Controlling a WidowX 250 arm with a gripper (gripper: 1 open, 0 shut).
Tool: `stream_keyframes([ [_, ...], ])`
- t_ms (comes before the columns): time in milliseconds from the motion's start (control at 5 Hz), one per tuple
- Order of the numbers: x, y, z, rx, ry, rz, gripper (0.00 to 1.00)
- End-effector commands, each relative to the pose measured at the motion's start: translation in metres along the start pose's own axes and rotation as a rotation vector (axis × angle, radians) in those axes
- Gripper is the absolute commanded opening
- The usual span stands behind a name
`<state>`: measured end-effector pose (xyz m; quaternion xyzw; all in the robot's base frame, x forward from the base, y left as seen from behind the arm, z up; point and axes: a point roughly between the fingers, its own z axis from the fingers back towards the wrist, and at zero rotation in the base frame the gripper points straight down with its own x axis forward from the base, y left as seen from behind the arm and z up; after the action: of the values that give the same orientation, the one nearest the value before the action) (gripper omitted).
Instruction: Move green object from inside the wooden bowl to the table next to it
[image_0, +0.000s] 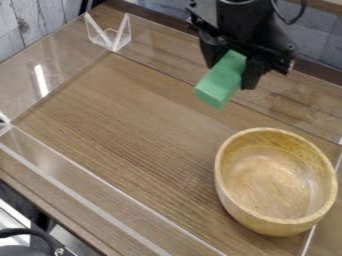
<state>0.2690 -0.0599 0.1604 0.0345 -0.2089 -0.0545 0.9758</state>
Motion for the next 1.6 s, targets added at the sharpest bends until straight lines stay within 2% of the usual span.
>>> stream_keyframes([
  [0,0.006,0.0,0.012,0.011,-0.043,0.037,0.0],
  [400,-0.004,-0.003,0.03,-0.02,-0.052,-0.018,0.0],
  [800,-0.009,-0.016,0.026,0.03,-0.041,0.088,0.0],
  [1000,-0.022,-0.019,0.023,0.03,-0.037,0.097,0.0],
  [1200,-0.026,-0.008,0.02,0.044,-0.041,0.124,0.0],
  [1400,-0.029,-0.007,0.016,0.048,-0.046,0.145,0.0],
])
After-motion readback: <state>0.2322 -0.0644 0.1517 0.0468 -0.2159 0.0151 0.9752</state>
